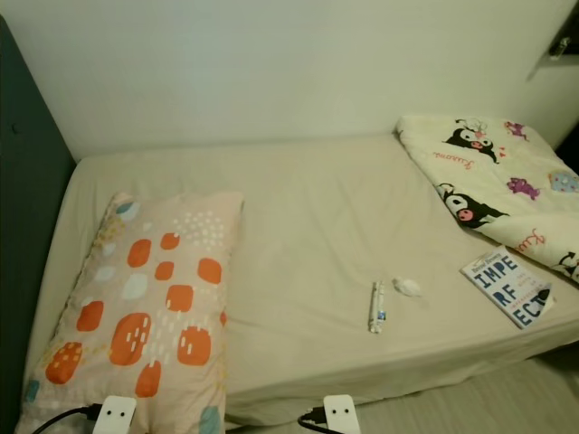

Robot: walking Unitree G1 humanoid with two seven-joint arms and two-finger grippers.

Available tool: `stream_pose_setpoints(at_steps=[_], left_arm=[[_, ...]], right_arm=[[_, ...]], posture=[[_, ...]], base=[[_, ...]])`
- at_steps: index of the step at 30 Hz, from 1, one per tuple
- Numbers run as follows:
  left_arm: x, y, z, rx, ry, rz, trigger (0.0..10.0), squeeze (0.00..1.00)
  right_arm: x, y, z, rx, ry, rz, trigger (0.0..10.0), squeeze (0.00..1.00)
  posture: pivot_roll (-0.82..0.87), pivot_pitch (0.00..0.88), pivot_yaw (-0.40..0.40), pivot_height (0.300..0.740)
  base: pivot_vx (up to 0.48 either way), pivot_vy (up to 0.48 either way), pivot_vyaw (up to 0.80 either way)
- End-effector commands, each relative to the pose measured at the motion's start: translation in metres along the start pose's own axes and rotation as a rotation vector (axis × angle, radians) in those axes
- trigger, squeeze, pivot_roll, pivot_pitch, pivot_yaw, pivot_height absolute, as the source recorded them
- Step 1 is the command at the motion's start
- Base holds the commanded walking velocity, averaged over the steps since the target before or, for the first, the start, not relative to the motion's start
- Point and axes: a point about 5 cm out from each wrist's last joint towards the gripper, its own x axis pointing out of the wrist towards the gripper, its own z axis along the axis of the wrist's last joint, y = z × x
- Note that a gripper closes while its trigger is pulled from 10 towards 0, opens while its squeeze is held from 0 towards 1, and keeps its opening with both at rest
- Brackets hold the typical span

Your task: Clean up the room

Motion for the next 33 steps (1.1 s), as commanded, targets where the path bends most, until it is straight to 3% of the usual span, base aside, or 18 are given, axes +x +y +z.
stream_pose_setpoints(at_steps=[1,33], left_arm=[[-0.001,-0.002,-0.009,-0.007,0.043,-0.010,10.0,0.00],[-0.003,-0.009,-0.014,-0.023,0.064,-0.017,10.0,0.00]], right_arm=[[-0.001,-0.002,-0.004,-0.009,0.019,-0.007,10.0,0.00],[-0.002,-0.004,-0.013,-0.073,0.052,0.003,10.0,0.00]], posture=[[0.05,0.039,-0.001,0.740],[0.05,0.064,-0.020,0.740]], base=[[0.000,0.000,0.00],[0.000,0.000,0.00]])
